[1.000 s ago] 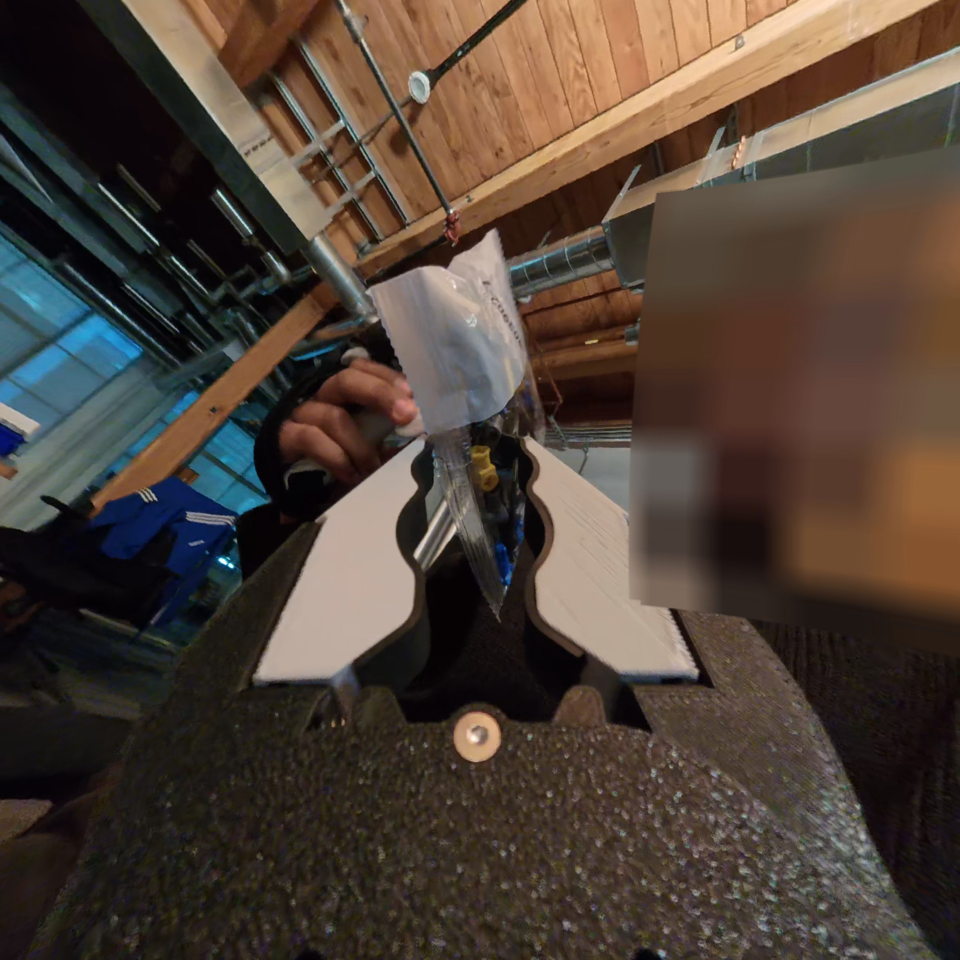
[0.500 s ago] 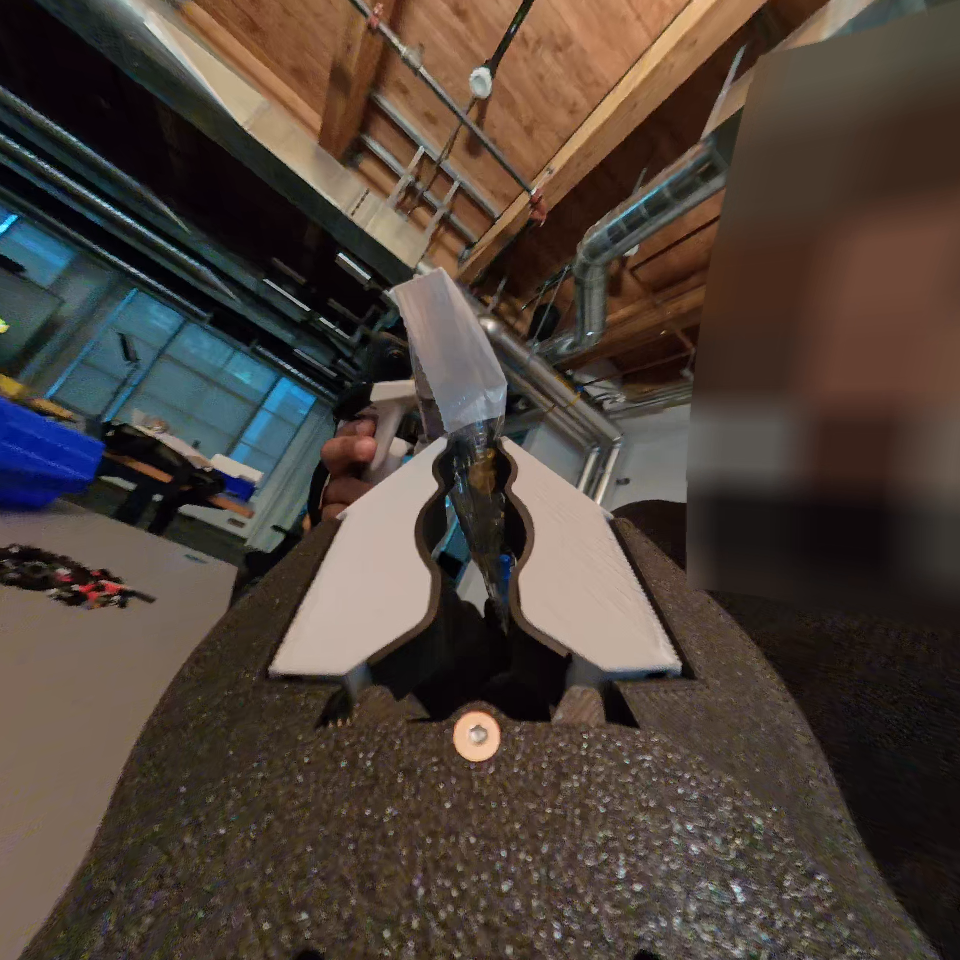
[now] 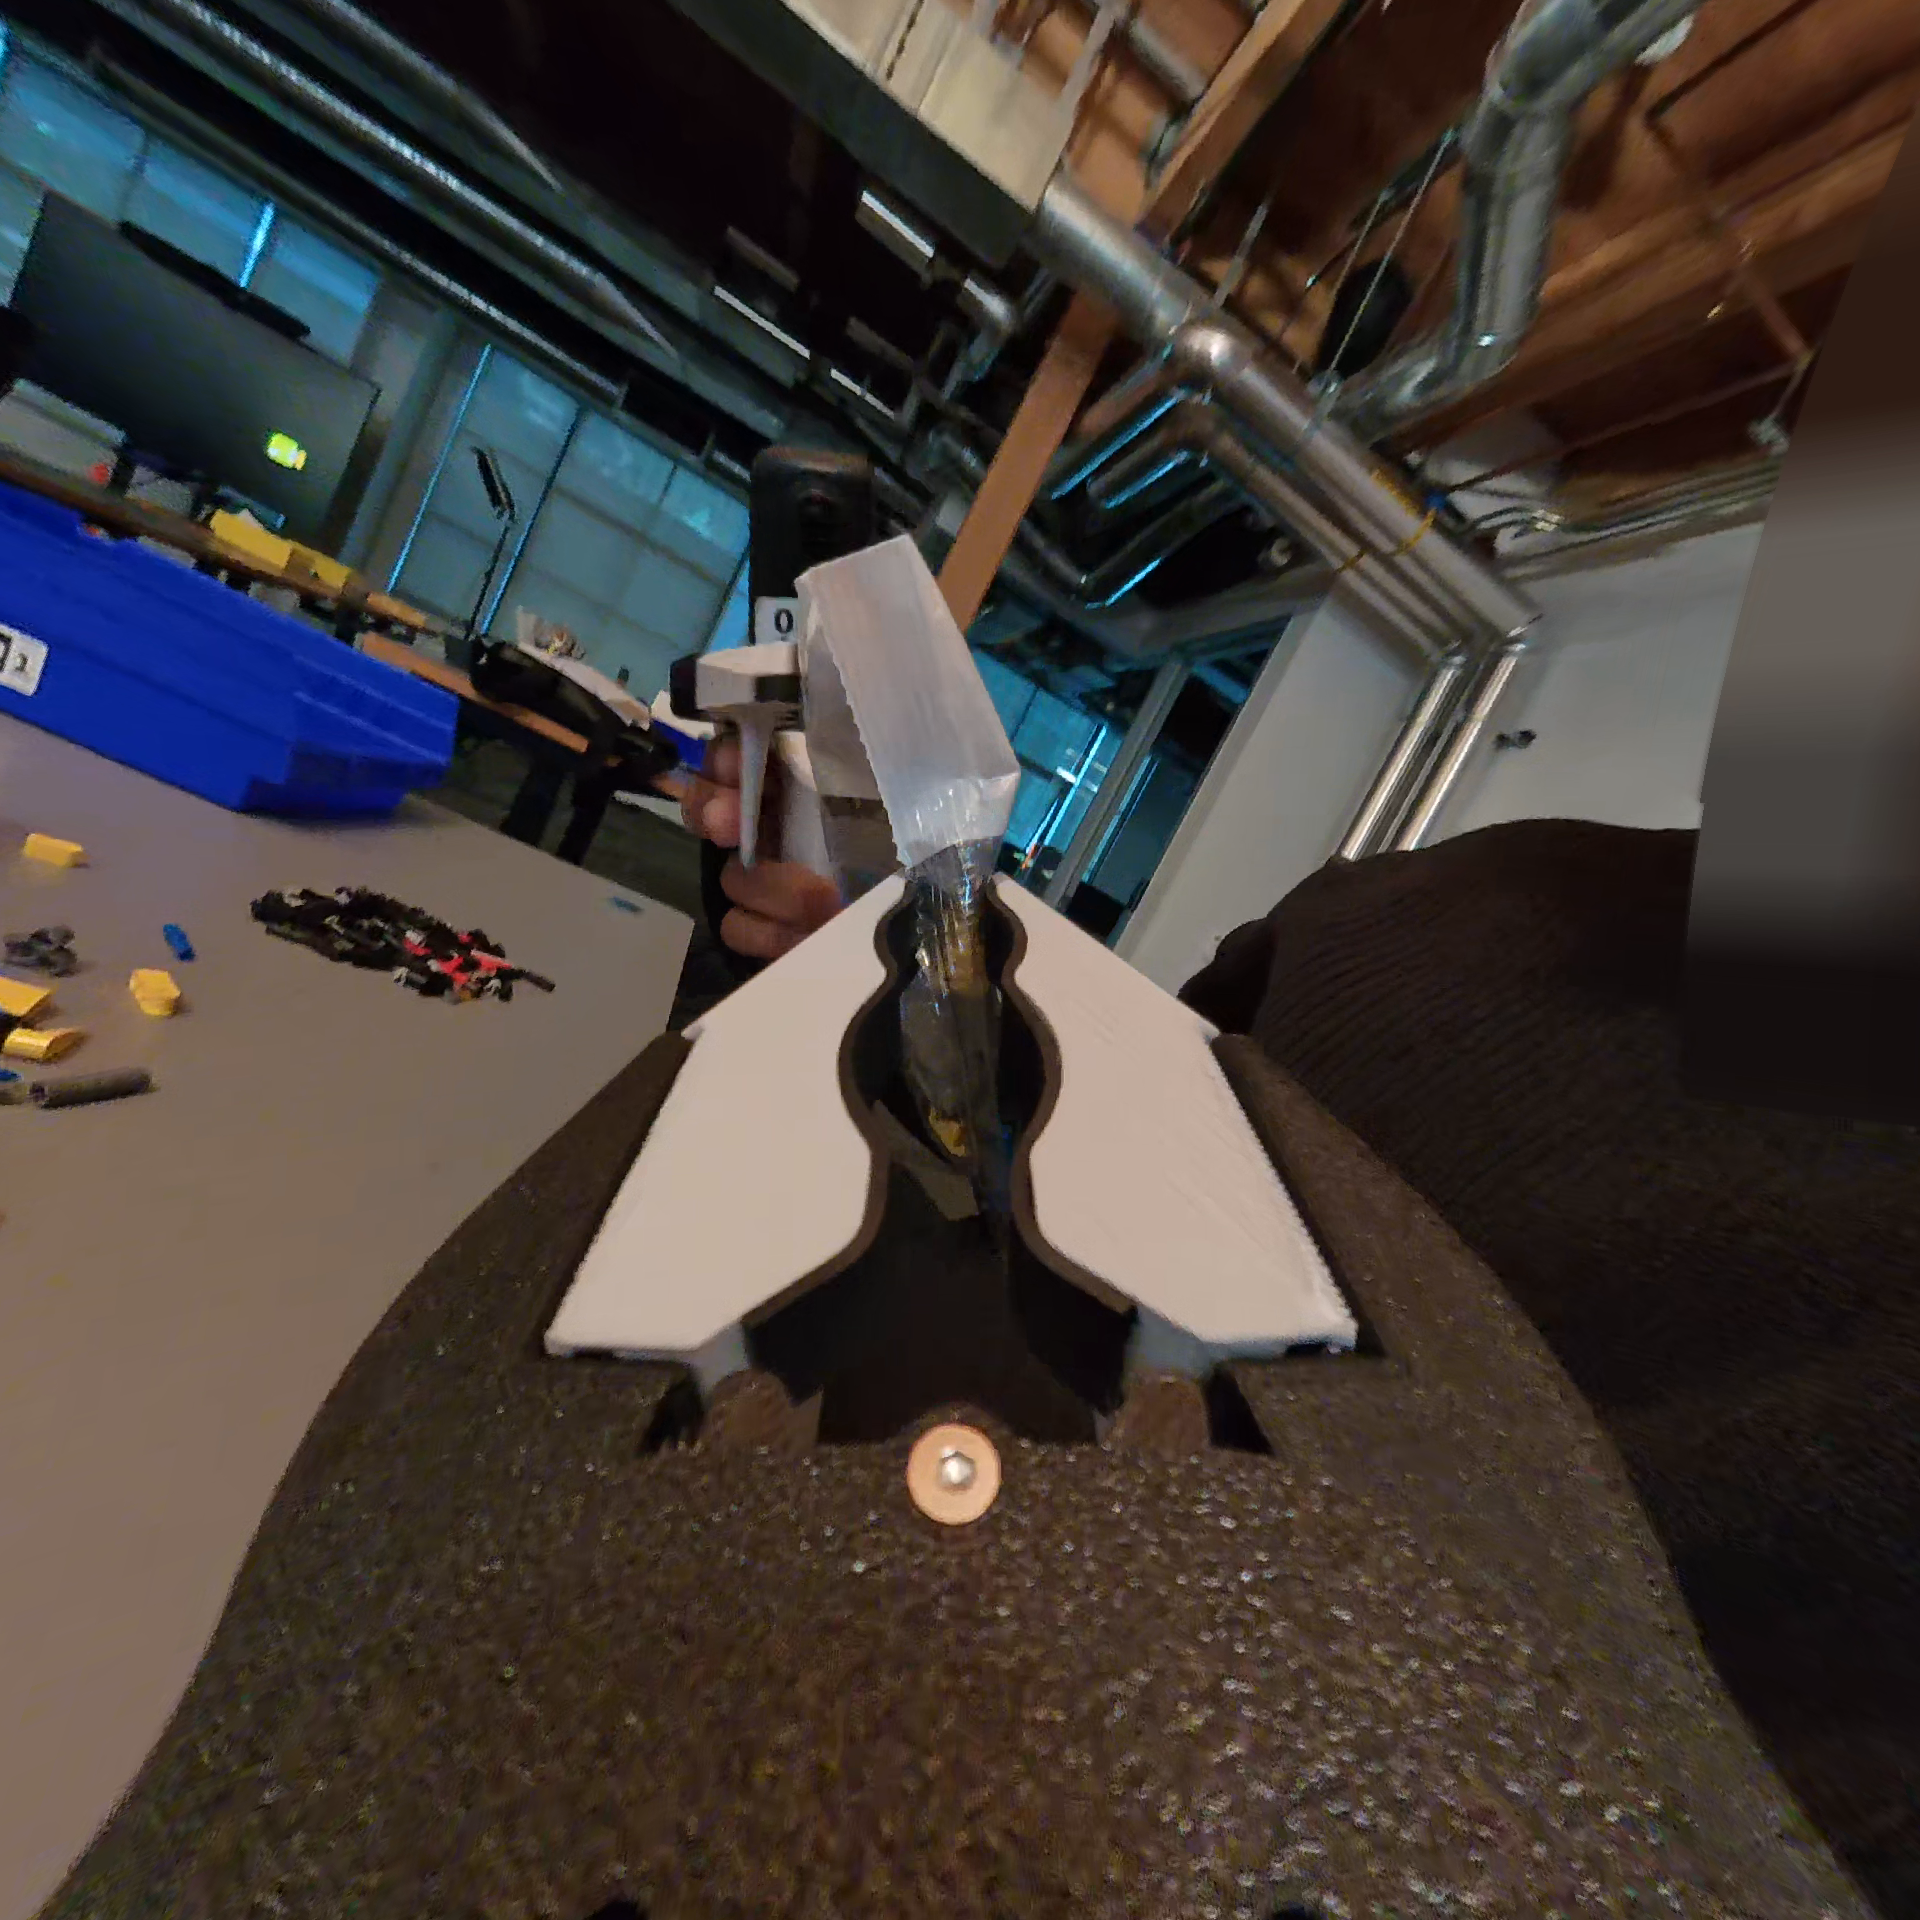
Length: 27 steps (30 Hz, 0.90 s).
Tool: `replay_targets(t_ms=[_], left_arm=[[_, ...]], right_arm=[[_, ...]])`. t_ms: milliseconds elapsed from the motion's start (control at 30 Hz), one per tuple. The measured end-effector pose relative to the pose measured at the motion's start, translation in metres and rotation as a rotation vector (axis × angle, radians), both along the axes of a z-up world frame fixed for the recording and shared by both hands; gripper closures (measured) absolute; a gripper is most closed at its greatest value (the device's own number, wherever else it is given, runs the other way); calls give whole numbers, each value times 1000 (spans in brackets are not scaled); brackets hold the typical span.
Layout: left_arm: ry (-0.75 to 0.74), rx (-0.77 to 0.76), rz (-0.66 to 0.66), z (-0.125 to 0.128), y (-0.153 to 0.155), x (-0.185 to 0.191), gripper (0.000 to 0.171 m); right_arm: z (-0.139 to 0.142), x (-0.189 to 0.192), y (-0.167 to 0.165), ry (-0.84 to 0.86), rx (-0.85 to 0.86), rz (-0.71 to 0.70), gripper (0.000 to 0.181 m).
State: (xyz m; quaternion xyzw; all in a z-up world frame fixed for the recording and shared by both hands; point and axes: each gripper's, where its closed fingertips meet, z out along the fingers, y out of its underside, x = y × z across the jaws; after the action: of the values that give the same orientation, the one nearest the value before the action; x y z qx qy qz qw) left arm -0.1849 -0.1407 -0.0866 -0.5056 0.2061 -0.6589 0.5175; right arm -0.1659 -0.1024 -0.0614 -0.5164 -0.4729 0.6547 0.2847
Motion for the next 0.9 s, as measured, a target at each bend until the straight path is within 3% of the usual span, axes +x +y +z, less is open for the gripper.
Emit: replay_targets(t_ms=[33,67,233,367,567,900], left_arm=[[12,-1,-12,-1,-1,2,161],[13,-6,-16,-1,-1,3,159],[-98,-37,-1,7,5,-11,144],[-105,-41,24,7,9,-16,143],[-70,-43,108,3,18,-21,170],[-118,-105,56,2,20,-23,171]], right_arm=[[-2,0,0,-6,-4,5,176],[-4,0,0,-4,-16,8,181],[6,3,5,50,-130,20,181],[2,1,4,24,-92,0,181],[1,-3,0,24,-60,1,178],[3,-3,0,54,-109,25,160]])
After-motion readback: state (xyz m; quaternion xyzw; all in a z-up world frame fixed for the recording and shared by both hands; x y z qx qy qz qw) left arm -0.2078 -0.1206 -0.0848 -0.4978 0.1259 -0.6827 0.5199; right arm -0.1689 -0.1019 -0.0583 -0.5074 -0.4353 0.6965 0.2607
